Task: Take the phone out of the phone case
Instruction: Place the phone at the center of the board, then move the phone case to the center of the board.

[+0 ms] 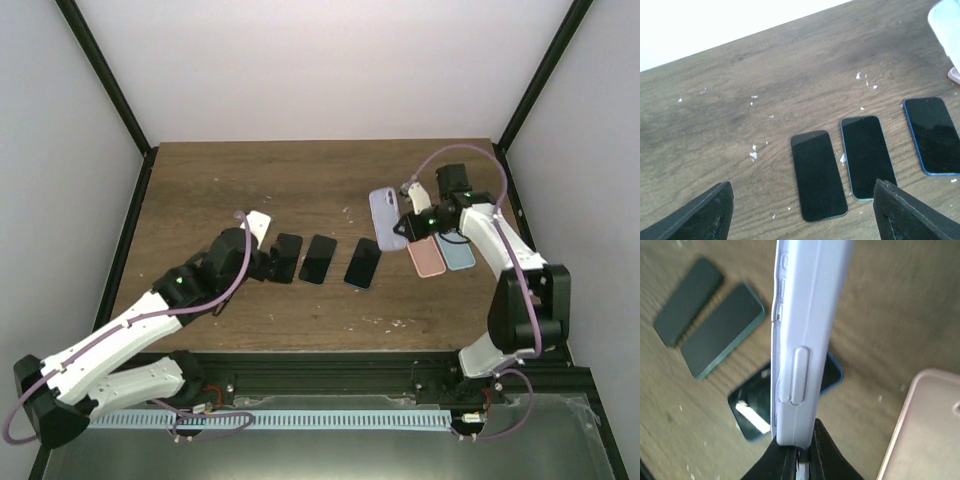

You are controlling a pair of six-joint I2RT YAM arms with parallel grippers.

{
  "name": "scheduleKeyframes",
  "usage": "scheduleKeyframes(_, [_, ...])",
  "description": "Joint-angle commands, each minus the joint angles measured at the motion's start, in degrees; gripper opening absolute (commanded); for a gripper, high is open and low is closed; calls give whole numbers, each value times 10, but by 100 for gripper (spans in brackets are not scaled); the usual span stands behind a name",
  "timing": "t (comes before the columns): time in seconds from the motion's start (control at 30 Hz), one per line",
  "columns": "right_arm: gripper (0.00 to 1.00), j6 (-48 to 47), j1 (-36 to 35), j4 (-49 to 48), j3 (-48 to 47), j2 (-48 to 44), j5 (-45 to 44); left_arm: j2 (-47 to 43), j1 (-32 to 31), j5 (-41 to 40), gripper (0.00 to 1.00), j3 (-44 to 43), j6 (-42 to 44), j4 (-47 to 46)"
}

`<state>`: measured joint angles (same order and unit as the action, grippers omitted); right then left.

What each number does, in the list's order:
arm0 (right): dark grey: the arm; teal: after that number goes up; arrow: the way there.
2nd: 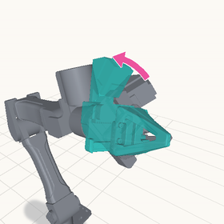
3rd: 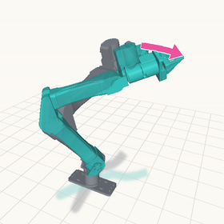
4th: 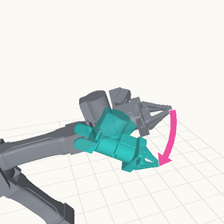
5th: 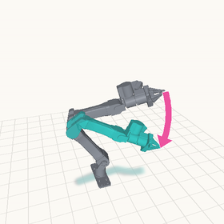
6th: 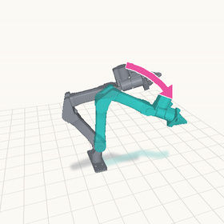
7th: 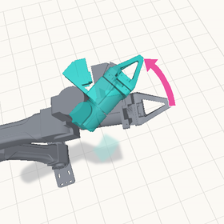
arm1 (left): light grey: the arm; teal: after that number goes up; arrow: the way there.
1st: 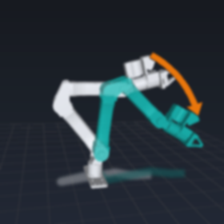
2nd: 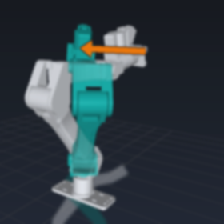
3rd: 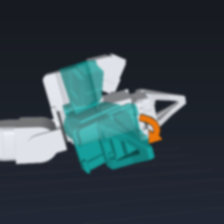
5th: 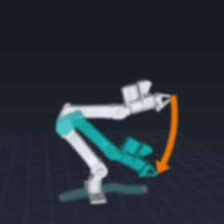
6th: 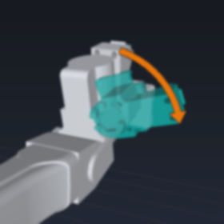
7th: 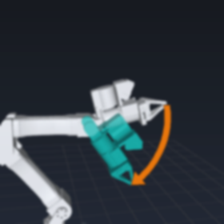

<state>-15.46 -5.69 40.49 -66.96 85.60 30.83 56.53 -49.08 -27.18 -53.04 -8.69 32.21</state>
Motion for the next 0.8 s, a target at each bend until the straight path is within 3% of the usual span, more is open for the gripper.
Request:
scheduleKeyframes(0.0, [1, -71, 5, 156, -46, 61, -23, -35, 16, 48, 78, 51, 19, -19])
scheduleKeyframes(0.43, [1, -47, 13, 171, -135, 208, -193, -44, 16, 52, 77, 44, 12, -1])
scheduleKeyframes(0.77, [1, -66, 75, 99, -151, 214, -289, -46, 16, 46, 77, 45, 15, 2])
